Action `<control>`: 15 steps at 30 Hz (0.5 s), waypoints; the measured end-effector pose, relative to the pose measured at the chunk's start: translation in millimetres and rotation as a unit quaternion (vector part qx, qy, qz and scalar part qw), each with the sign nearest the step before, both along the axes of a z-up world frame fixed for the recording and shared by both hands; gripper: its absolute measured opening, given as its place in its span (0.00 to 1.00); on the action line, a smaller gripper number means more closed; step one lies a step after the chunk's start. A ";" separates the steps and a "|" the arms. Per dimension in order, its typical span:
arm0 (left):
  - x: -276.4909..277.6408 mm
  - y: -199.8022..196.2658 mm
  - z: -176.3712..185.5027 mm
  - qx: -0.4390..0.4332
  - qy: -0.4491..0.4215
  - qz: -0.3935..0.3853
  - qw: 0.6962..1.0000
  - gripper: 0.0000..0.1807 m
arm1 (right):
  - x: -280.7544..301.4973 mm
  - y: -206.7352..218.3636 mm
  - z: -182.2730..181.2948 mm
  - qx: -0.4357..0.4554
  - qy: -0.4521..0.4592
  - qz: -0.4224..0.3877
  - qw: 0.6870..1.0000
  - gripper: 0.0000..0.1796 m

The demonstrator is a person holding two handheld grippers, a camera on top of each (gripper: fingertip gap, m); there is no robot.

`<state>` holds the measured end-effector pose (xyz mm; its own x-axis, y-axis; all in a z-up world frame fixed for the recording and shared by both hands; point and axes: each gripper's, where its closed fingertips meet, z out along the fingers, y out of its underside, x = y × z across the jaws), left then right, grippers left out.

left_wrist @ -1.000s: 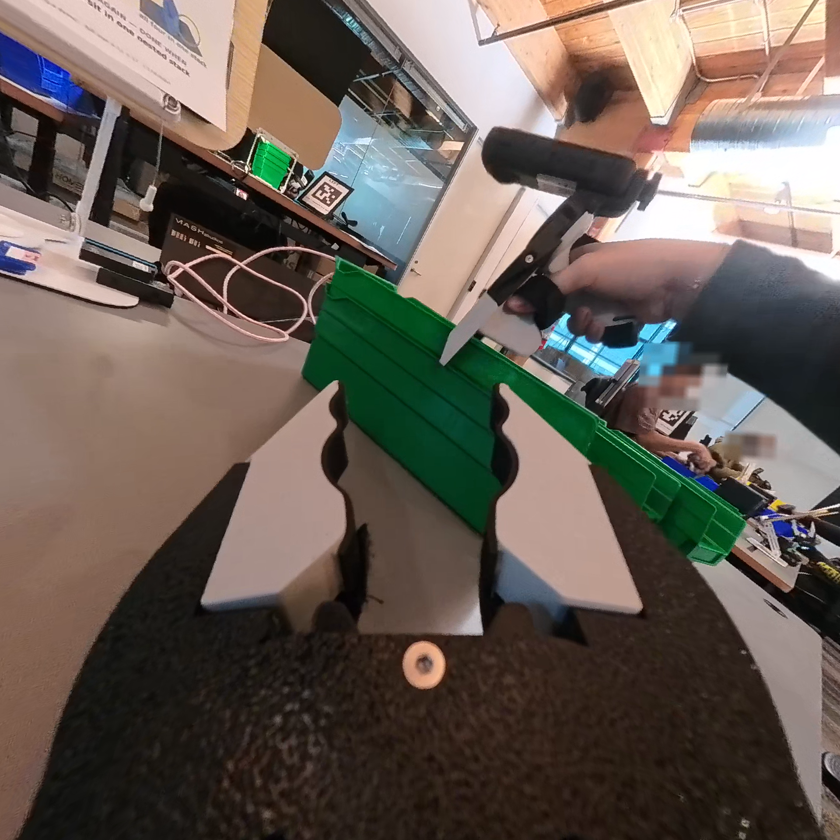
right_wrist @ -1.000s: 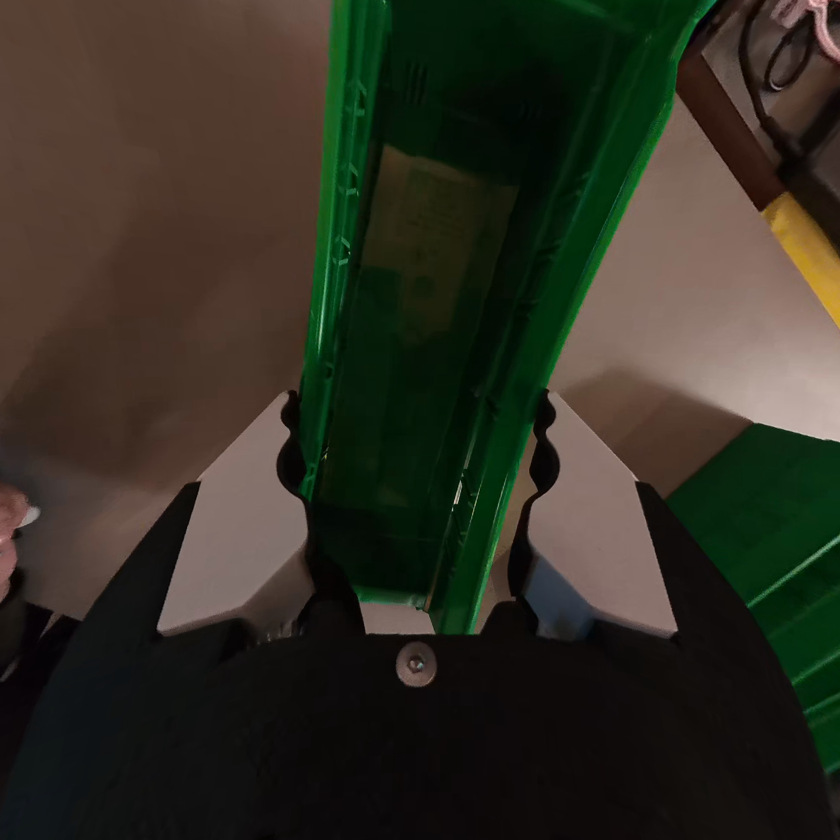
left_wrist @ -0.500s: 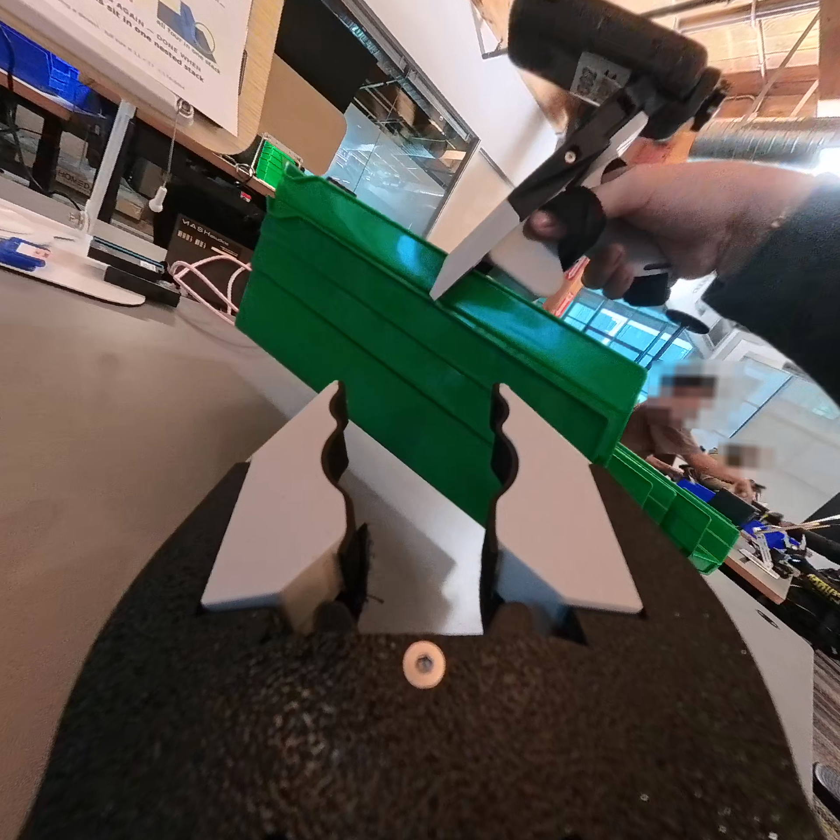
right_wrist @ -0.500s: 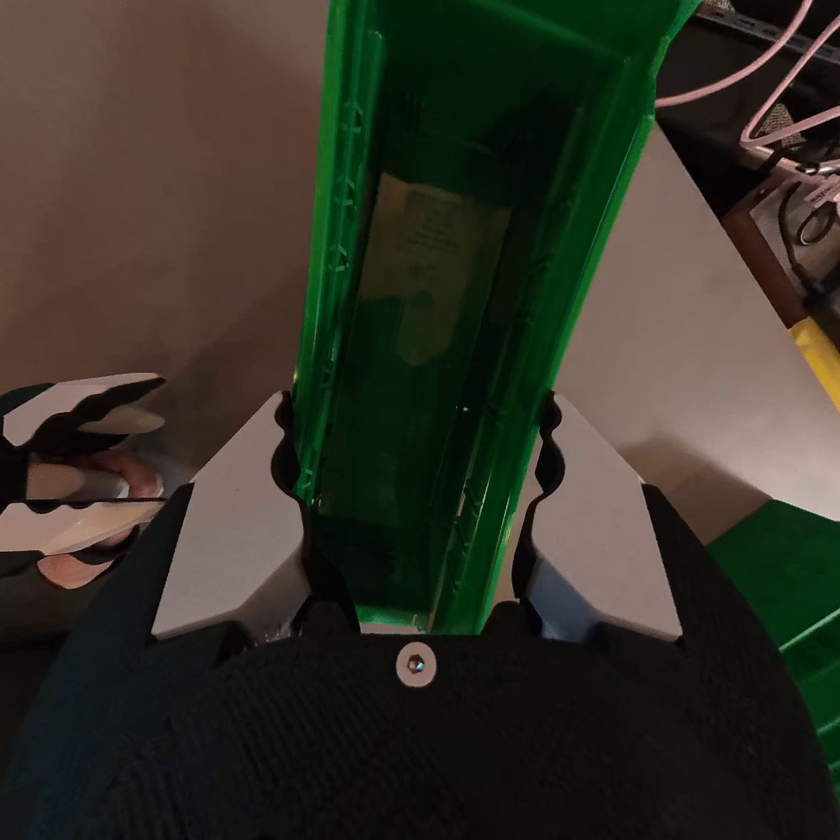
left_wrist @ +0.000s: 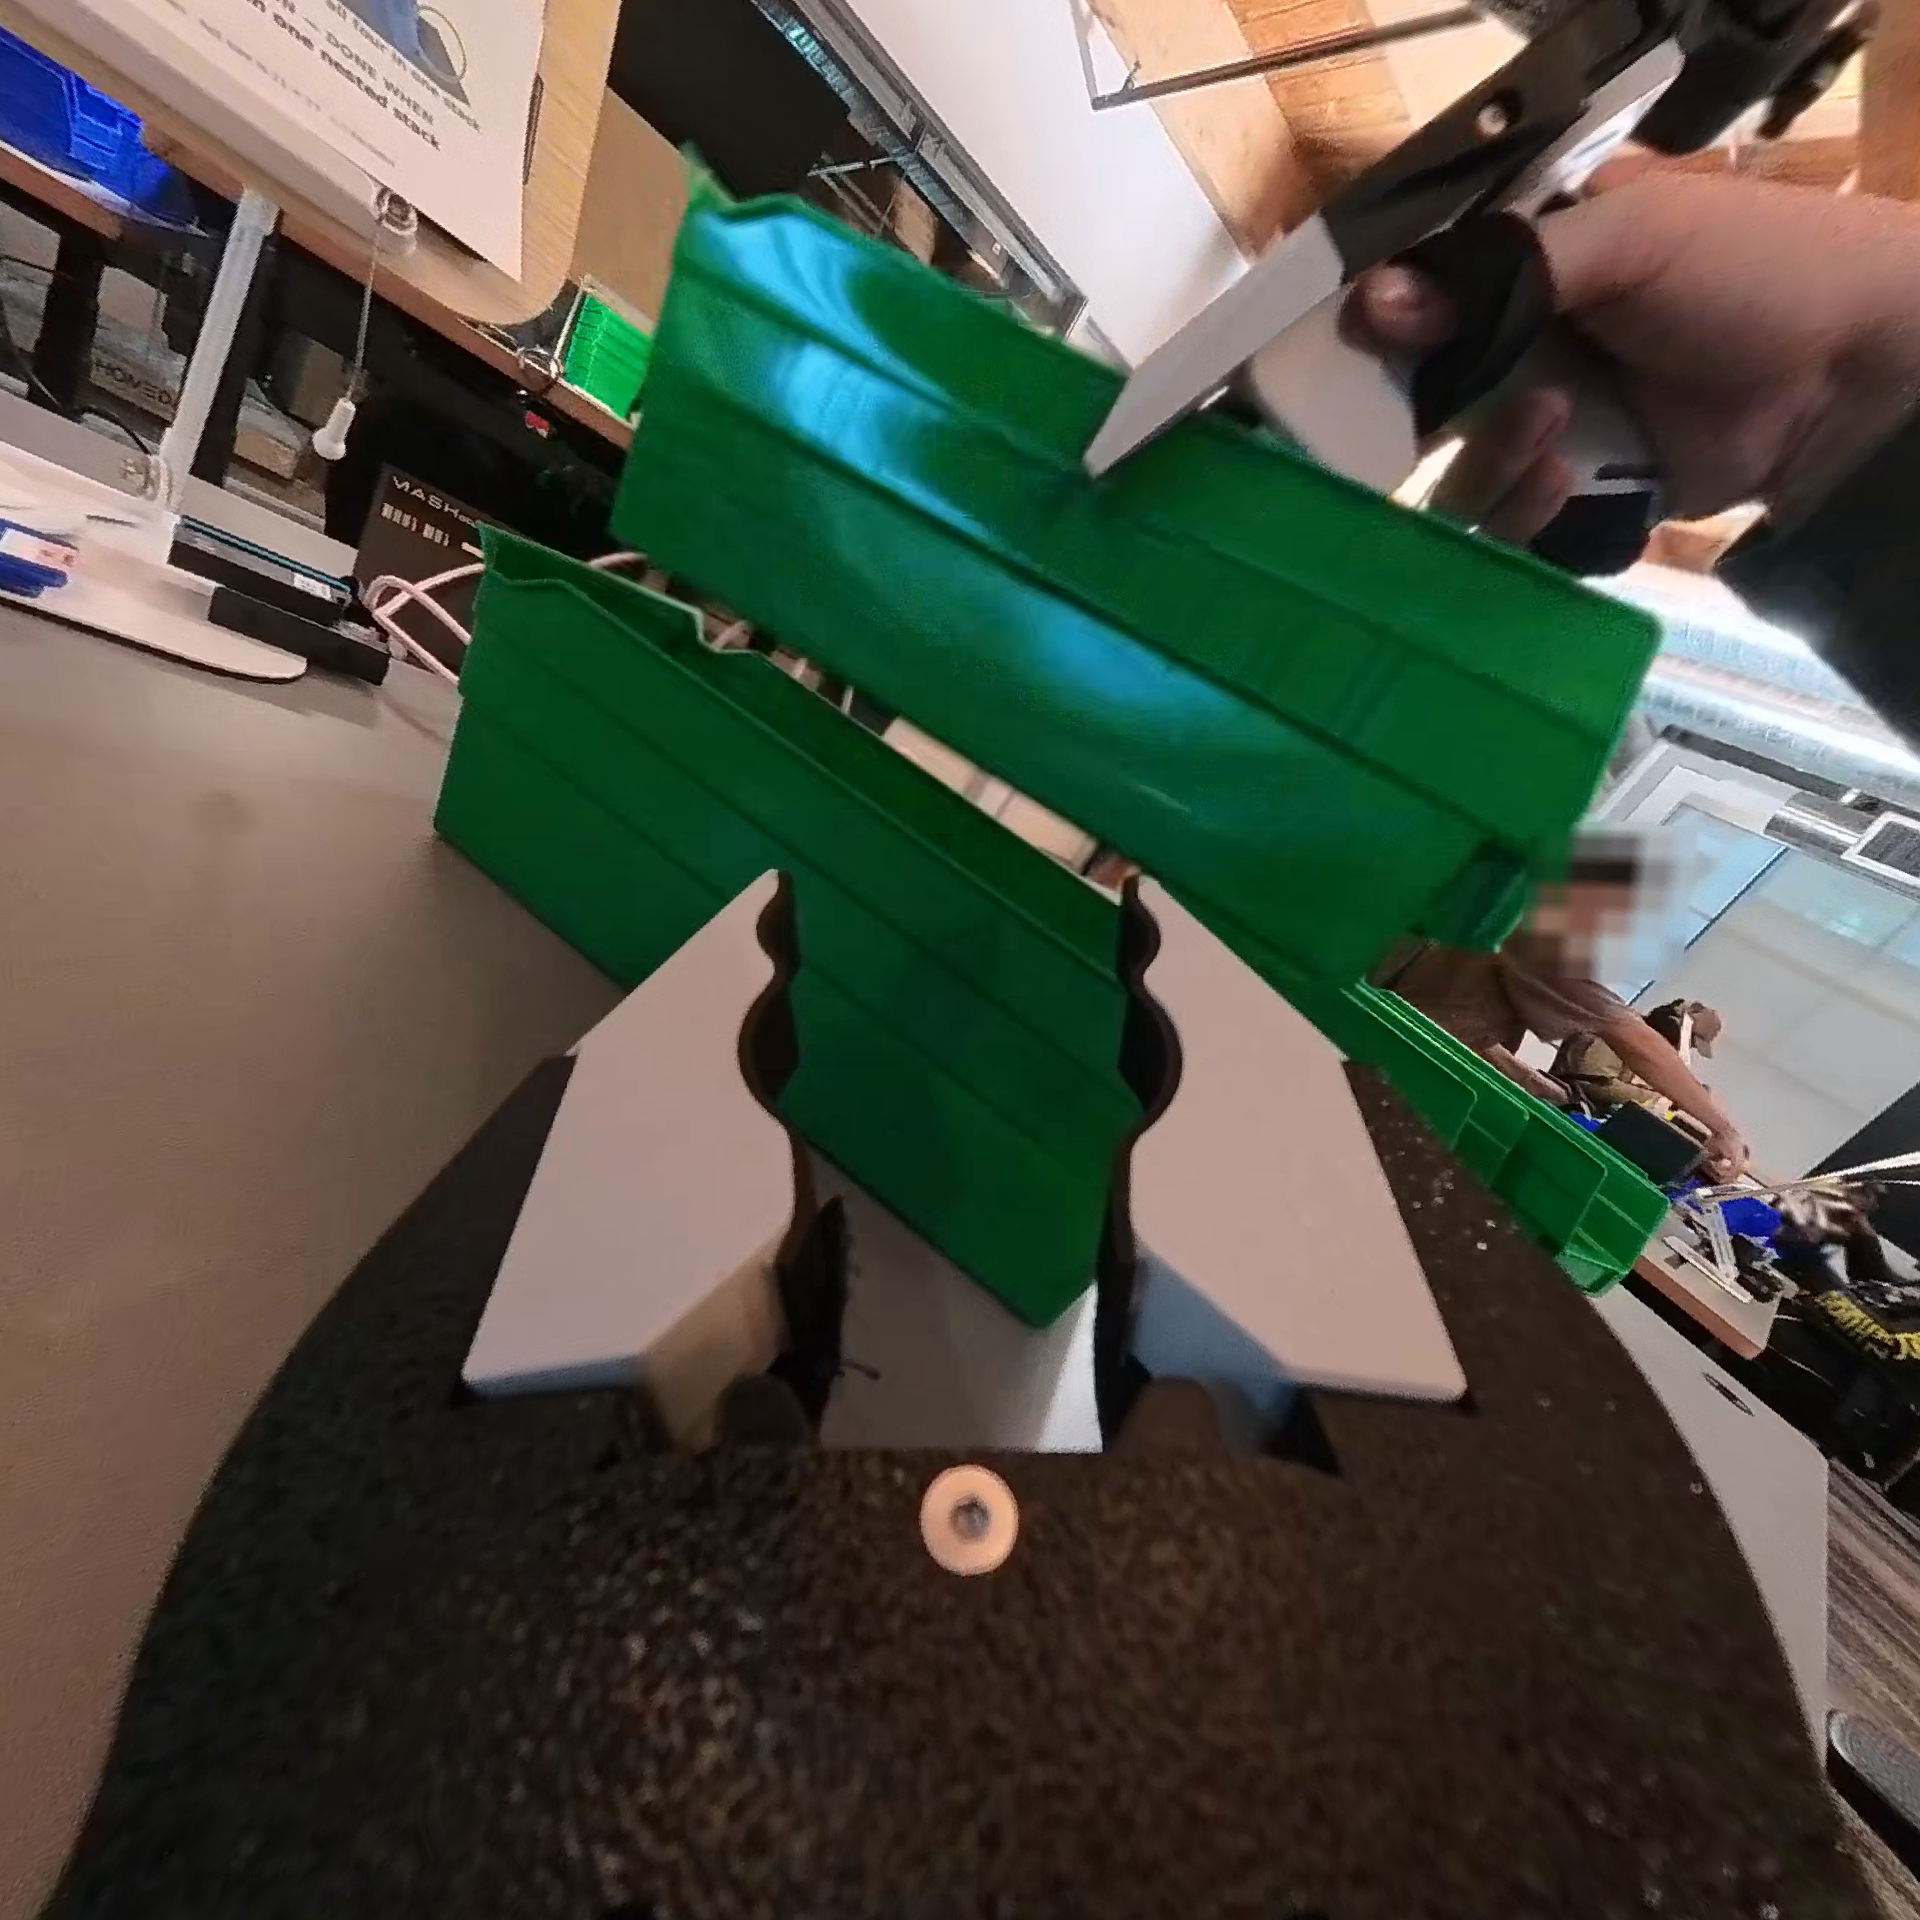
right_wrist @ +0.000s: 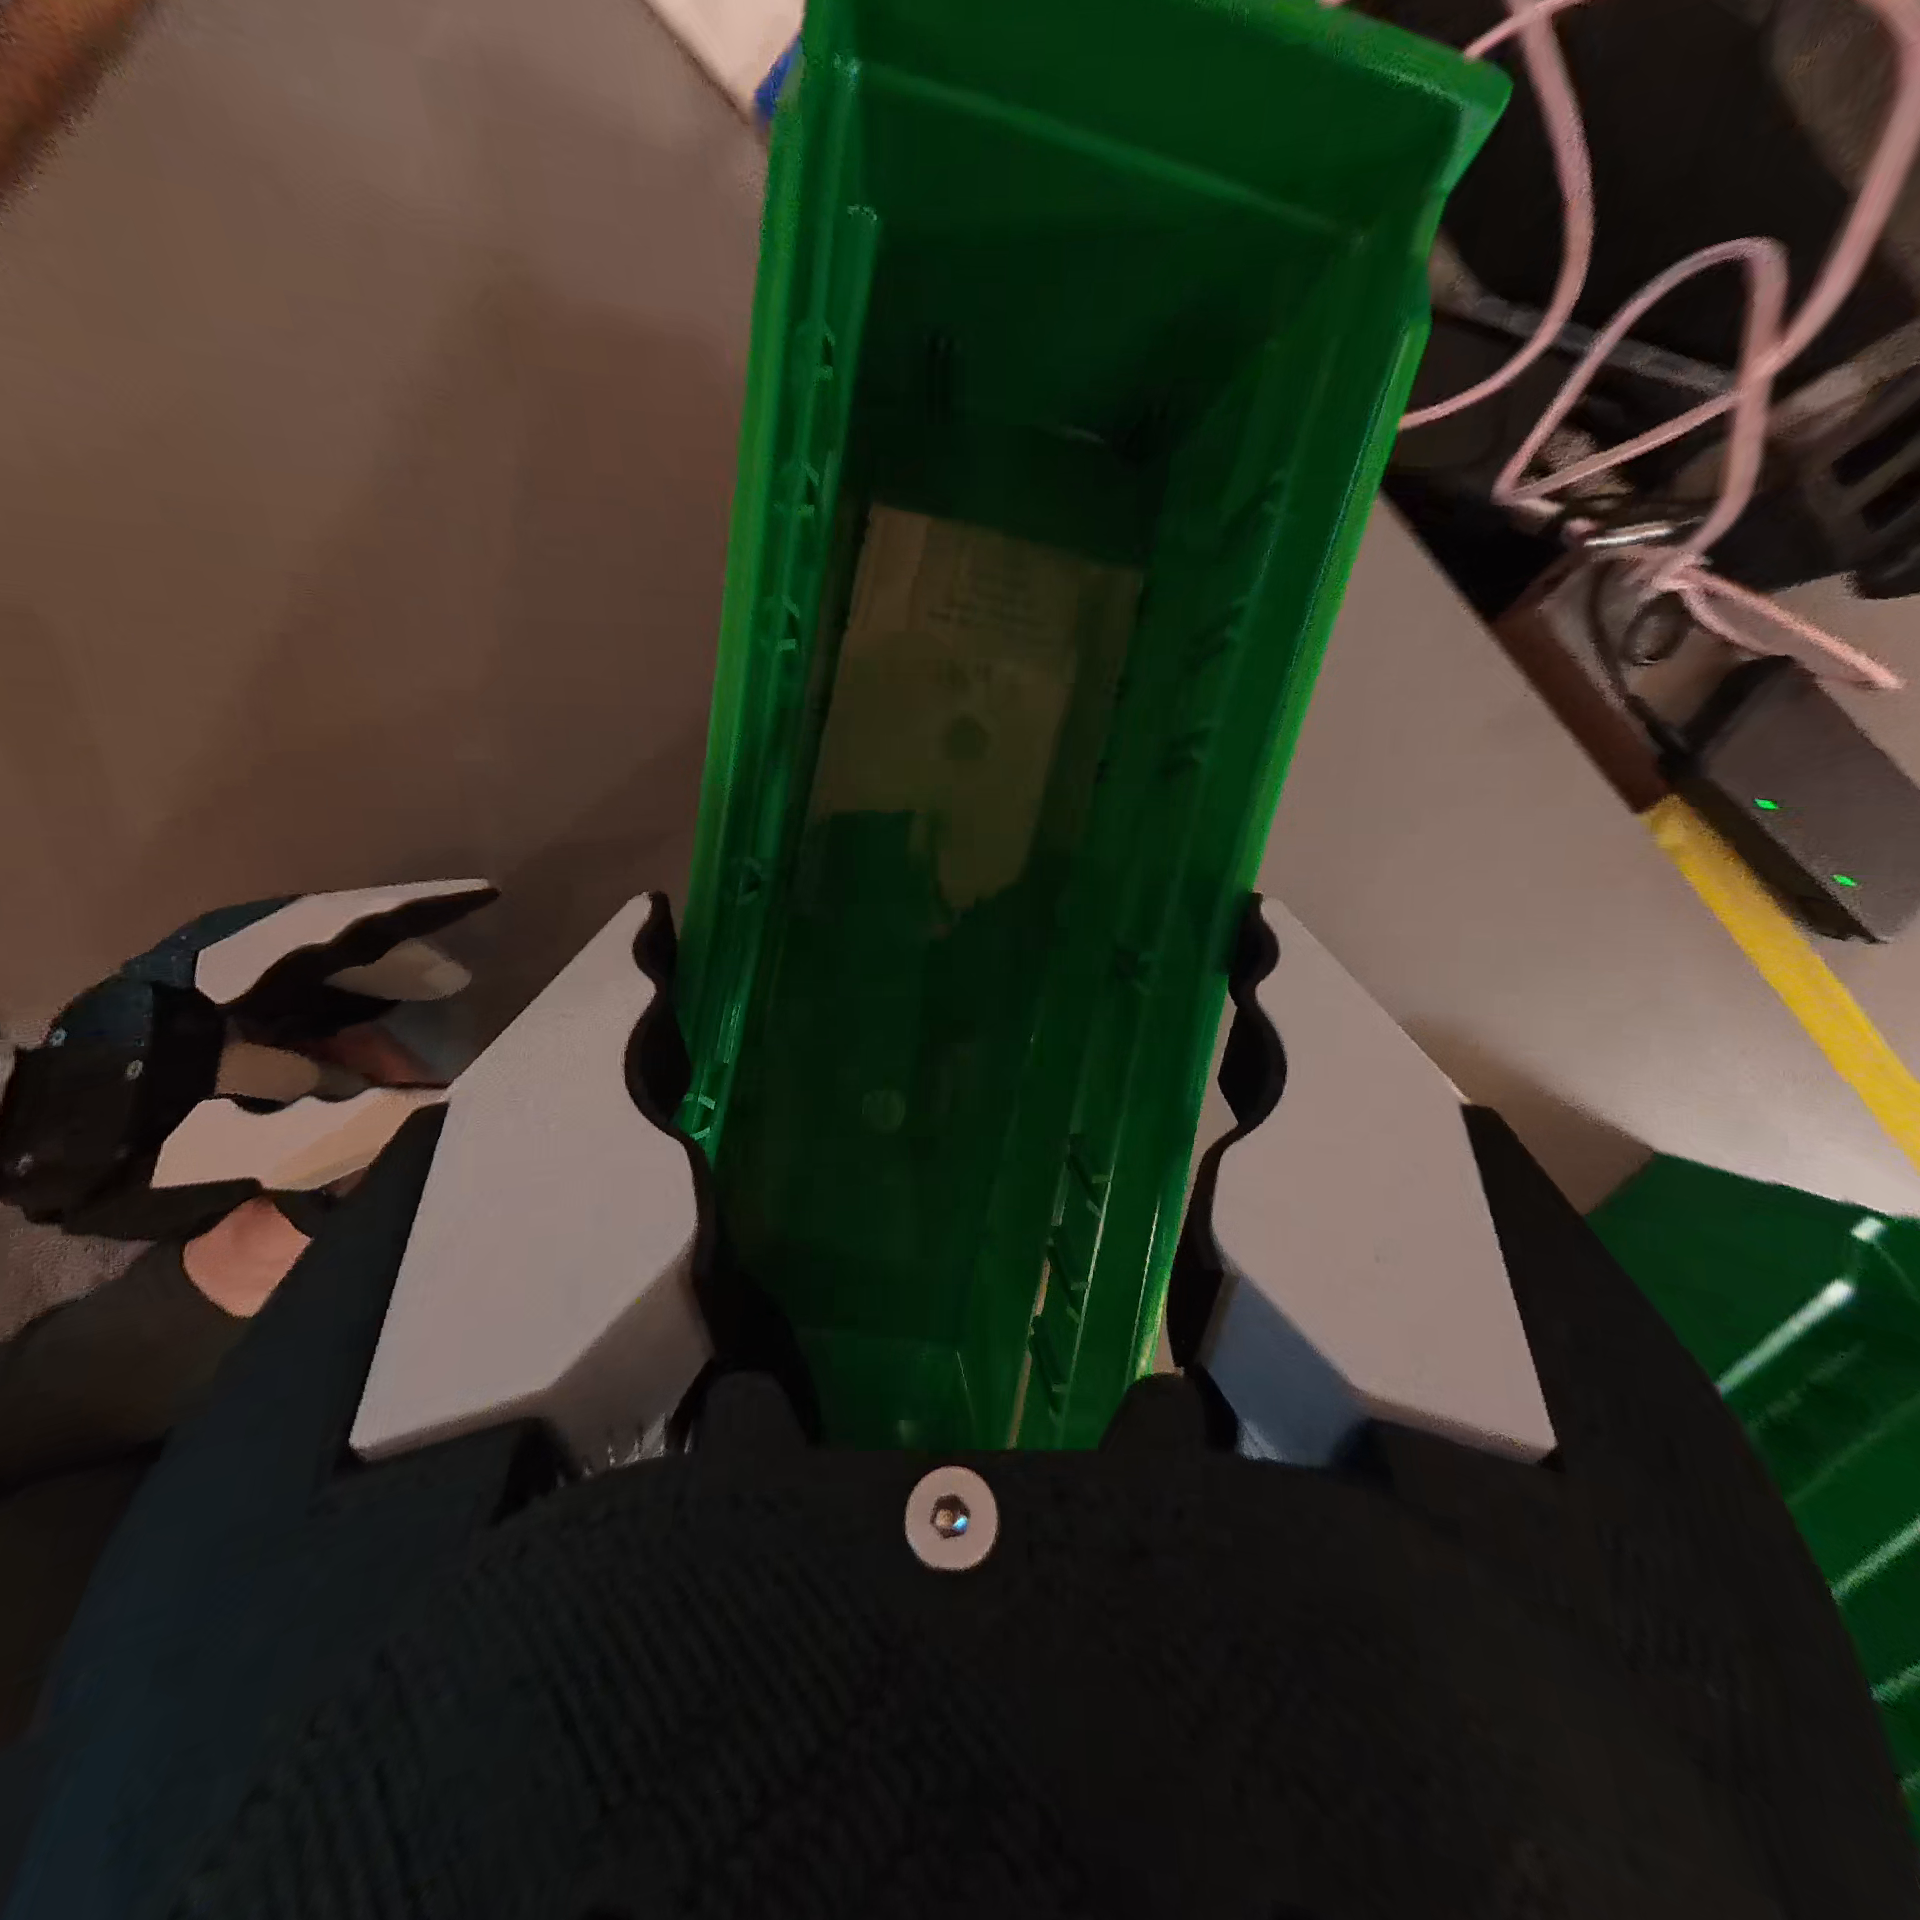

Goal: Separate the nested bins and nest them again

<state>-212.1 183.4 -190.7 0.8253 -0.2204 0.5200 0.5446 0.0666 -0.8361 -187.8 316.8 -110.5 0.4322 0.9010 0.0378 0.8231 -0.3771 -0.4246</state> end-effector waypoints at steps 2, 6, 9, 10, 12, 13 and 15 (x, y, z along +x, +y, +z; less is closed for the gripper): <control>-0.1 0.0 -0.1 0.000 0.000 0.000 1.000 0.33 | 12.7 16.0 22.2 0.017 0.026 -0.025 0.999 0.59; -0.2 0.4 -0.3 -0.001 0.000 0.001 1.000 0.33 | 56.5 55.5 49.9 0.042 0.069 -0.100 0.992 0.59; 0.2 0.6 -0.6 -0.002 0.001 0.000 1.000 0.33 | 97.5 78.2 41.2 0.035 0.073 -0.150 0.985 0.59; 0.5 0.7 -0.8 -0.003 0.002 0.000 1.000 0.33 | 110.8 84.2 33.3 0.029 0.070 -0.166 0.983 0.59; 1.1 1.1 -1.2 -0.005 0.004 0.000 1.000 0.33 | 135.1 95.2 13.2 0.021 0.063 -0.196 0.978 0.59; 1.6 1.3 -1.4 -0.005 0.004 0.000 1.000 0.33 | 145.8 99.9 1.5 0.019 0.060 -0.209 0.976 0.59; 2.5 1.6 -1.6 -0.006 0.006 0.000 1.000 0.33 | 163.0 106.0 -24.8 0.015 0.054 -0.228 0.972 0.59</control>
